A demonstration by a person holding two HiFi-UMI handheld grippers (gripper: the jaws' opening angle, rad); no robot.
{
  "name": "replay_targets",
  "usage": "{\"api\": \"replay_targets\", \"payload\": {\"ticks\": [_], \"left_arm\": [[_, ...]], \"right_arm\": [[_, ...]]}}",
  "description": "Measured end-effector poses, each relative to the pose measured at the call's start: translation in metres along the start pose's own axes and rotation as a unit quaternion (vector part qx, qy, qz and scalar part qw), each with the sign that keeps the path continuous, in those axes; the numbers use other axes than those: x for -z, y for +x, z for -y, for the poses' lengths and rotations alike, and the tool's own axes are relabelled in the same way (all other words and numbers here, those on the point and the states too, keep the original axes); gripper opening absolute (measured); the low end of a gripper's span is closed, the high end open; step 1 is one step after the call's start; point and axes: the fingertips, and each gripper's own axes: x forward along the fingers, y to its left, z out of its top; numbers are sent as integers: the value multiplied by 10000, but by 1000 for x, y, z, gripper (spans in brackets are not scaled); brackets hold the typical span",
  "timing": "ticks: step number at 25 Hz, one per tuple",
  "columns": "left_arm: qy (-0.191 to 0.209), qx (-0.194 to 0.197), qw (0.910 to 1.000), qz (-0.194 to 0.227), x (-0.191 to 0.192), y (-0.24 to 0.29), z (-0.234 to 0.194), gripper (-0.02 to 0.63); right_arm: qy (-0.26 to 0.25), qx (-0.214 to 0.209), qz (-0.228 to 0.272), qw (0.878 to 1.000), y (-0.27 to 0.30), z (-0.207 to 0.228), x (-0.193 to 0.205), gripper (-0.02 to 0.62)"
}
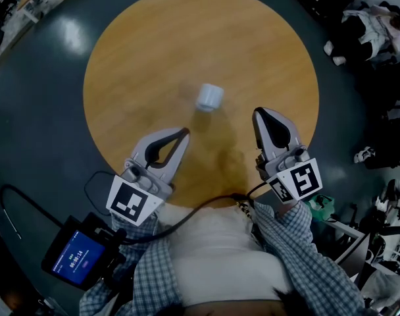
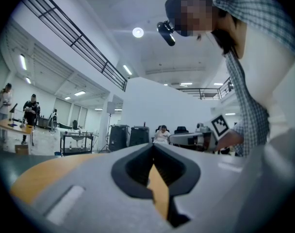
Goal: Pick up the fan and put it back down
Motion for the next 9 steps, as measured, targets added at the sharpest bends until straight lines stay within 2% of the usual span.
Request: {"api": "replay_targets", "payload": {"ticks": [9], "left_arm": [[-32,11,10000,-21,2,0,1,-2]], "right_arm": [[-164,-126,-126,9997,1,-6,7,5]]}}
